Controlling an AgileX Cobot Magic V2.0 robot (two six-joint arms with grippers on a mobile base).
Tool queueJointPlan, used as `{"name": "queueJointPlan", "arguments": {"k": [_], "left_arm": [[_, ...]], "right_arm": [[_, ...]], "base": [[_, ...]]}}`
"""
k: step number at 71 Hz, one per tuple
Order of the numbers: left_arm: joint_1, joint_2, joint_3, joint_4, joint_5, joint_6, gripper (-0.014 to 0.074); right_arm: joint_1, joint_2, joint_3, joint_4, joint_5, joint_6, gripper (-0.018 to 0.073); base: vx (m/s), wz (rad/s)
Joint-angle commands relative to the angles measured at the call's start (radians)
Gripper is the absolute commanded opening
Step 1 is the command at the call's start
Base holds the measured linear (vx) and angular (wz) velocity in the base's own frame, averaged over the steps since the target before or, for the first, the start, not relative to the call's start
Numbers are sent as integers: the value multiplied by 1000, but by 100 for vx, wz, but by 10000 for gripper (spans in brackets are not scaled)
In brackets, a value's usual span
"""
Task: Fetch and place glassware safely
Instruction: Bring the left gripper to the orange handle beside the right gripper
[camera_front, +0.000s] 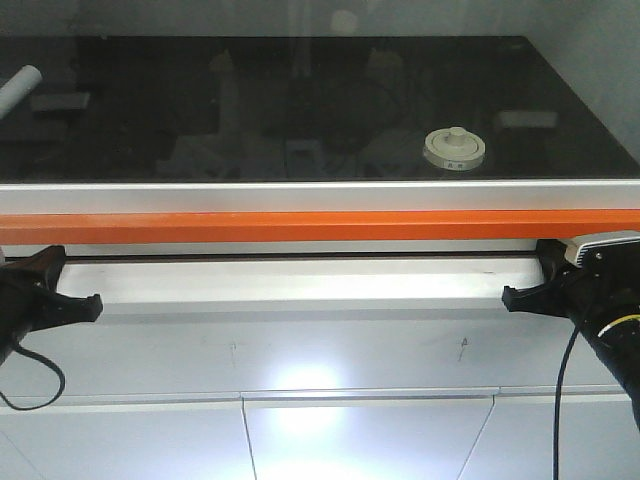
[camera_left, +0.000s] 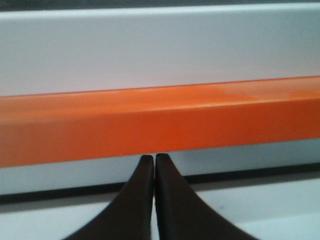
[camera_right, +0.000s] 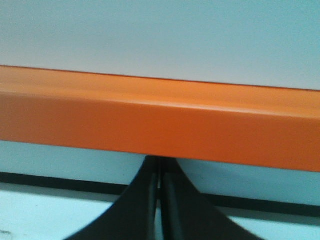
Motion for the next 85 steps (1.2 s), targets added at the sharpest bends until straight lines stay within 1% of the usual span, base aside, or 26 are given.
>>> {"name": "queueJointPlan", "arguments": {"k": [1, 12, 29, 48, 65, 85], "left_arm": [[-6, -8, -57, -14, -83, -4, -7], [-6, -1, -90, -14, -79, -5, -7], [-6, -6, -92, -14, -118, -8, -7], [-6, -36, -95, -14, -117, -8, -7], [-6, -84, -131, -13, -94, -8, -7], [-6, -163, -178, -12, -4, -8, -7]], "right_arm": [[-2, -36, -46, 16, -154, 4, -1], [-2, -35, -46, 16, -151, 4, -1], [-2, -38, -46, 13, -173, 4, -1], [-2, -112, -47, 21, -166, 4, -1], [-2, -154, -47, 21, -144, 4, -1], [-2, -205, -49, 17, -136, 7, -1]], "base": [[0, 0], [0, 0], [0, 0], [0, 0], [0, 0], [0, 0]]}}
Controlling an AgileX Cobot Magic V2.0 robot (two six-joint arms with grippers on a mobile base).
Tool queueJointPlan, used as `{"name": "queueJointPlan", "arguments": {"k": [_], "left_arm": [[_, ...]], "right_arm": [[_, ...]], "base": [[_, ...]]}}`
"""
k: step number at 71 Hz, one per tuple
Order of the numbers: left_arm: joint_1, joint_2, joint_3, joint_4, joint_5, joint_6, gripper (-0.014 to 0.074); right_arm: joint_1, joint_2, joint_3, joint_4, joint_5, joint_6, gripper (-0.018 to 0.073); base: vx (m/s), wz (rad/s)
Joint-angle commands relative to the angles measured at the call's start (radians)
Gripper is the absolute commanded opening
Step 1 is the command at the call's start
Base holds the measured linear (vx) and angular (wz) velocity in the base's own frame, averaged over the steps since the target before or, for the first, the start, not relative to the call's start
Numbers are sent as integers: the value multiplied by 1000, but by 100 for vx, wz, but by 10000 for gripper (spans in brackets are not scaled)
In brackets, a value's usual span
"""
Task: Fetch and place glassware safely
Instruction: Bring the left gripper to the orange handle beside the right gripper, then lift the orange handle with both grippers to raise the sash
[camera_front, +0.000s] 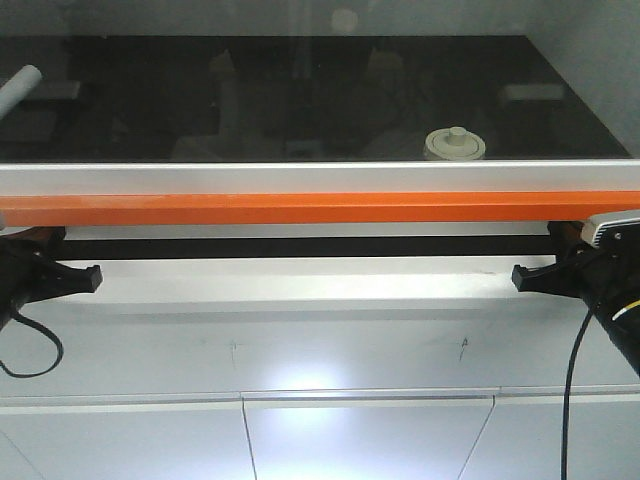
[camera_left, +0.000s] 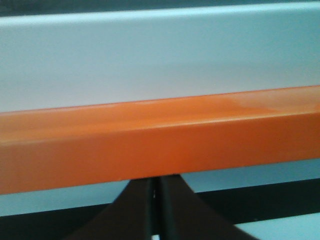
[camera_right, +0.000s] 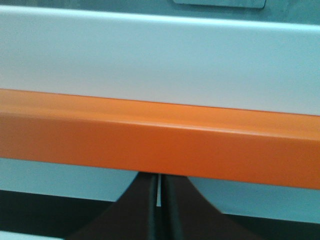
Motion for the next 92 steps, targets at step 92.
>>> {"name": "queueJointPlan", "arguments": {"k": [92], "left_arm": [[-5, -392, -286, -18, 124, -8, -7]], "right_arm": [[-2, -395, -326, -47, 271, 75, -1]], "base": [[0, 0]]}}
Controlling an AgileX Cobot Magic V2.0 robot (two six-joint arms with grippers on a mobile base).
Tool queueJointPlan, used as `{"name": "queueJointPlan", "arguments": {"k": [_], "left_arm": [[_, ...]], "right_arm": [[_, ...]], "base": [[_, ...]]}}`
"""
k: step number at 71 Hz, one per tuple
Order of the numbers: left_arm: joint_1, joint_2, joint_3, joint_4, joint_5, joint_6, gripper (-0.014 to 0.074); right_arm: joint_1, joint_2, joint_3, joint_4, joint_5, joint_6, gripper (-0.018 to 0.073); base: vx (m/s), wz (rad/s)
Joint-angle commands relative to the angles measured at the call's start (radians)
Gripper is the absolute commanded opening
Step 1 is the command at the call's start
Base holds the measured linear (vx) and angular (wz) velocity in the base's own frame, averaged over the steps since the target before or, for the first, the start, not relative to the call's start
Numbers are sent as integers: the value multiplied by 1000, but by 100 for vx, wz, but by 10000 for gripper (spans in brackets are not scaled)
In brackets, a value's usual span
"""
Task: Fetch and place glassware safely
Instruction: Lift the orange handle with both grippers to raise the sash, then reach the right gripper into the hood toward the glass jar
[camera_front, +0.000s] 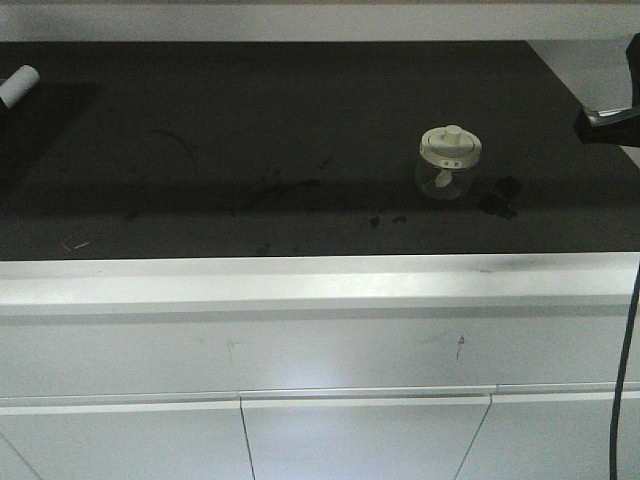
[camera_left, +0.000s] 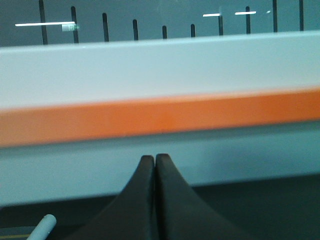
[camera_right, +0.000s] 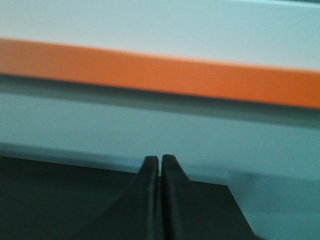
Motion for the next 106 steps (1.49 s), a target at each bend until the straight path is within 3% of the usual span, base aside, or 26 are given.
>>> {"name": "queueJointPlan", "arguments": {"k": [1, 29, 45, 60, 72, 90, 106], "left_arm": [[-2, -22, -31, -15, -52, -5, -7], [-2, -27, -31, -14, -35, -30, -7], [-2, -134, -30, -14, 148, -30, -7], [-2, -276, -29, -14, 364, -30, -7], [-2, -389, -19, -14, 459, -30, -7], [-2, -596, 180, -18, 467, -30, -7], [-2, -780, 372, -18, 472, -30, -7]], "right_arm": [[-2, -32, -33, 9, -45, 3, -1], [-2, -64, -32, 9, 12, 7, -1], [-2, -135, -32, -47, 130, 87, -1], [-1, -216, -31, -204, 221, 252, -1], [-1, -288, -29, -340, 277, 407, -1], [-1, -395, -27, -572, 299, 644, -1], [-1, -437, -27, -745, 330, 785, -1]], "base": [[0, 0], [0, 0], [0, 0], [0, 0], [0, 0], [0, 0], [0, 0]]}}
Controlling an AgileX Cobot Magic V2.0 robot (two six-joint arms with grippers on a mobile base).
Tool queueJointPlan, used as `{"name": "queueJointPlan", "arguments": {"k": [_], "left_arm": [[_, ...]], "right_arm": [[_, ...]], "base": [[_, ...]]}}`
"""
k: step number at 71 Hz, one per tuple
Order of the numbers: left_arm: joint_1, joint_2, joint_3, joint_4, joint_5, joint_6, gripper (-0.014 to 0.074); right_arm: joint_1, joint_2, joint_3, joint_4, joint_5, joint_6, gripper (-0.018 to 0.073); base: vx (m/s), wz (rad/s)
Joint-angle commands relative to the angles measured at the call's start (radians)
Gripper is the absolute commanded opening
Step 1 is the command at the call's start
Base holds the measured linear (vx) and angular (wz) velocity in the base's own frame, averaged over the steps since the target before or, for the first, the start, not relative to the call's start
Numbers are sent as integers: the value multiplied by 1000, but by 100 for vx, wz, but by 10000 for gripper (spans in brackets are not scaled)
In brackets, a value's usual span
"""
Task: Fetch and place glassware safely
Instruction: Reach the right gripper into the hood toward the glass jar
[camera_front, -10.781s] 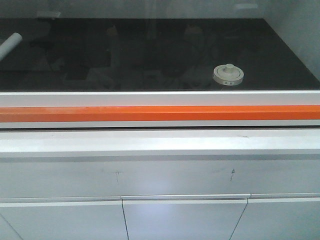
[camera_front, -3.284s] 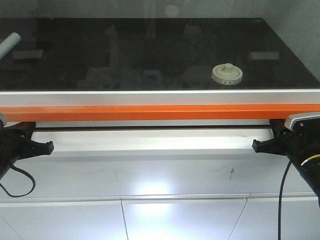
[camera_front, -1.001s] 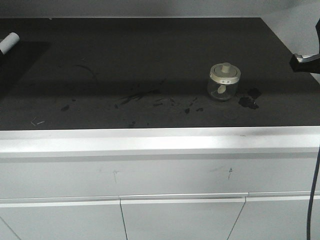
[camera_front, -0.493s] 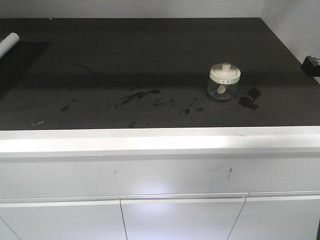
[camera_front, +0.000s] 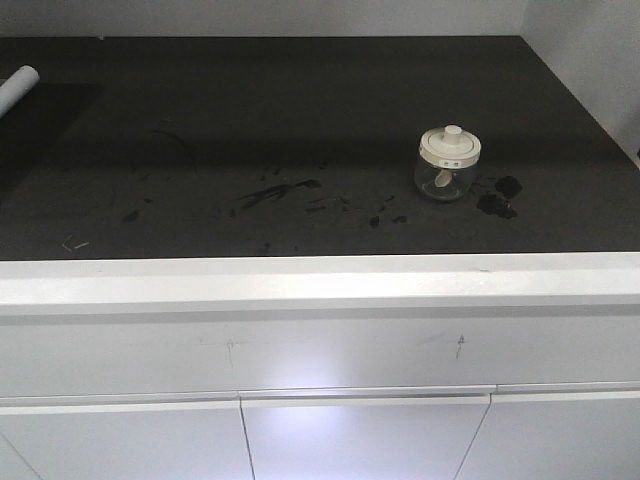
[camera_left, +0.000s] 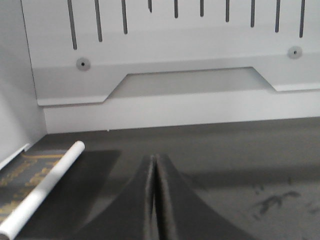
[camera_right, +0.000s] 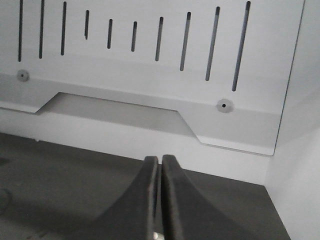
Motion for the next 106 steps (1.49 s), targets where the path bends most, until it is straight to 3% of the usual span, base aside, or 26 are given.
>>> {"name": "queueJointPlan", "arguments": {"k": [1, 10, 23, 56, 66, 82, 88, 106], "left_arm": [[-2, -62, 36, -12, -62, -8, -7], [-2, -138, 102, -13, -29, -8, -7], [-2, -189, 149, -13, 41, -8, -7], [-2, -190, 153, -13, 47, -8, -7], [-2, -190, 153, -13, 47, -8, -7], [-2, -190, 153, -13, 47, -8, -7], [-2, -190, 153, -13, 47, -8, -7], [-2, -190, 153, -13, 47, -8, -7]], "right_arm": [[-1, -13, -29, -57, -15, 74, -1], [-1, -12, -29, -114, -10, 148, -1], [-1, -12, -29, -185, -11, 161, -1], [-1, 71, -29, -179, -7, 264, 19], [-1, 160, -35, -176, -12, 269, 114], [-1, 363, -51, -161, -104, 206, 416], [-1, 447, -91, -155, -161, 171, 488], [-1, 692, -288, -116, -228, 68, 505]], "base": [[0, 0], [0, 0], [0, 0], [0, 0], [0, 0], [0, 0], [0, 0], [0, 0]]}}
